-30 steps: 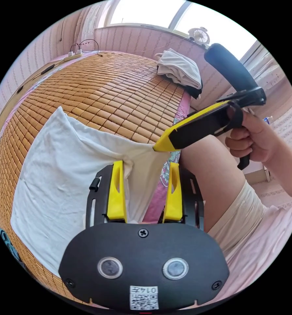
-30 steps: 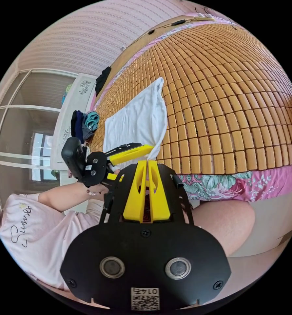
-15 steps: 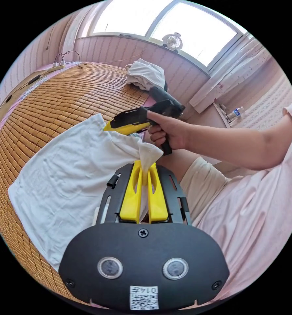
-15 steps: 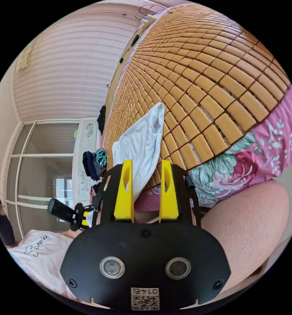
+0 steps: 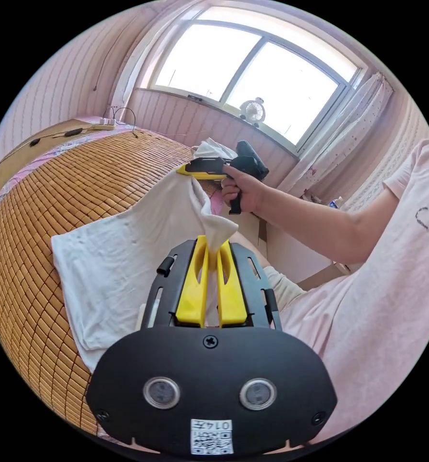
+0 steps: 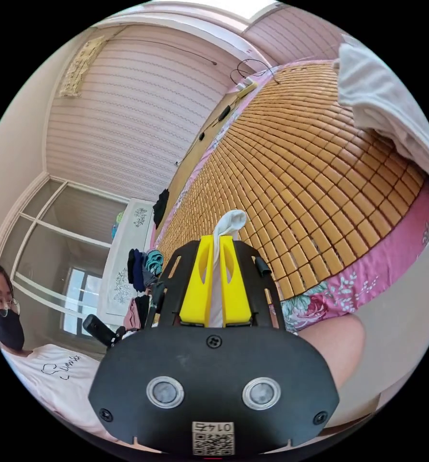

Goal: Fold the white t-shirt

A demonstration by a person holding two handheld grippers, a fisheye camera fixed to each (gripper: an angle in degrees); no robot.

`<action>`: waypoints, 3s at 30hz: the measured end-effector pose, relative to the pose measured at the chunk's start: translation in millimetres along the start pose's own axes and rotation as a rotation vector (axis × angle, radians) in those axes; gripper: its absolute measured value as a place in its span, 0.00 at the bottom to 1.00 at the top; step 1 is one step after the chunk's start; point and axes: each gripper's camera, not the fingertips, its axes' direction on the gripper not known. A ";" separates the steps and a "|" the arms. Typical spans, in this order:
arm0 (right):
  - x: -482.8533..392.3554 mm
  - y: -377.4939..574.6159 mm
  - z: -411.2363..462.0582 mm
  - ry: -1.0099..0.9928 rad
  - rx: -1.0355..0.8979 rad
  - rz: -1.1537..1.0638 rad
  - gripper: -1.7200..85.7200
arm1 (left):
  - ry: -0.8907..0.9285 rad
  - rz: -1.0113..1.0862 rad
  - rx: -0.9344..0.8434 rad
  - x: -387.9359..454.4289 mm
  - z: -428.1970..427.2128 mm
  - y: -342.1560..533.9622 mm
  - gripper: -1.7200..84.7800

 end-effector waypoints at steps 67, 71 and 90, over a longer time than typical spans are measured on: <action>-229.8 180.2 -134.5 0.301 0.296 -0.532 0.03 | -0.205 0.089 0.003 107.1 -38.9 -73.8 0.01; -218.2 180.3 -213.0 0.419 0.408 -0.493 0.03 | -0.042 0.207 0.038 139.0 0.2 -148.3 0.01; -94.0 70.3 -193.0 0.925 0.195 -0.242 0.16 | -0.107 0.017 -0.096 123.9 125.3 -267.2 0.08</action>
